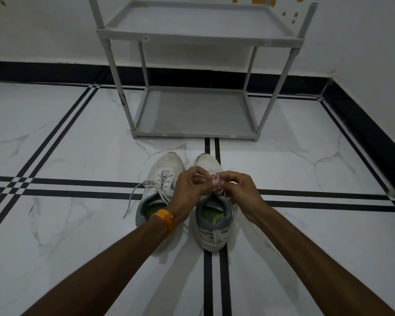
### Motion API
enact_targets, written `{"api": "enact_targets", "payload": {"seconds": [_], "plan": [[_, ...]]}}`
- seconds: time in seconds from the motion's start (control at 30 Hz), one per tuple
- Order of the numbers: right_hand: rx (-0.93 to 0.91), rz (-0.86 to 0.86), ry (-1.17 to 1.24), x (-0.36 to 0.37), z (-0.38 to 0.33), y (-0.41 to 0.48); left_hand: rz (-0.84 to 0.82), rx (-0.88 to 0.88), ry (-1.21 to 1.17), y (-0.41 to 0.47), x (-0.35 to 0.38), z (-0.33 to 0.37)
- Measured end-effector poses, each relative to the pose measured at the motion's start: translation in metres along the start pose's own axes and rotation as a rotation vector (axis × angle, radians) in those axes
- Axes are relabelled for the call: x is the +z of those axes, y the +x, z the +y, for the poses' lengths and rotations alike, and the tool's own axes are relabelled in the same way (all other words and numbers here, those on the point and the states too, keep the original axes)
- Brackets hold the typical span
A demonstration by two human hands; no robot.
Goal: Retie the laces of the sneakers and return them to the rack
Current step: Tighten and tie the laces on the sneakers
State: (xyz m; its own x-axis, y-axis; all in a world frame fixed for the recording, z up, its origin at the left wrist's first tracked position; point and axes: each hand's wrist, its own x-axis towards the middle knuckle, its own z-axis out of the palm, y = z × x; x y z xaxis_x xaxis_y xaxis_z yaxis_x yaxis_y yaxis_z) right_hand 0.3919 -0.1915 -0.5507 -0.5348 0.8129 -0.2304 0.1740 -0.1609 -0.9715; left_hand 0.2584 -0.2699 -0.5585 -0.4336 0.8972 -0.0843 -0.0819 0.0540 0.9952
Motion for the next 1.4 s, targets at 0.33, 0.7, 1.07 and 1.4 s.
{"api": "enact_targets", "payload": {"seconds": [0.33,0.7,1.07,1.4], "plan": [[-0.038,0.003,-0.148,-0.007,-0.009,0.005,-0.155,-0.130,0.102,0.020,-0.015,-0.001],[-0.398,0.120,-0.613,0.002,0.004,-0.005,0.014,0.087,0.326,0.017,-0.002,-0.010],[-0.303,-0.005,-0.943,0.005,0.007,0.000,-0.177,0.587,0.935,0.023,-0.016,-0.004],[-0.426,0.140,-0.796,-0.010,0.012,0.002,-0.322,0.082,0.740,0.030,-0.017,0.007]]}}
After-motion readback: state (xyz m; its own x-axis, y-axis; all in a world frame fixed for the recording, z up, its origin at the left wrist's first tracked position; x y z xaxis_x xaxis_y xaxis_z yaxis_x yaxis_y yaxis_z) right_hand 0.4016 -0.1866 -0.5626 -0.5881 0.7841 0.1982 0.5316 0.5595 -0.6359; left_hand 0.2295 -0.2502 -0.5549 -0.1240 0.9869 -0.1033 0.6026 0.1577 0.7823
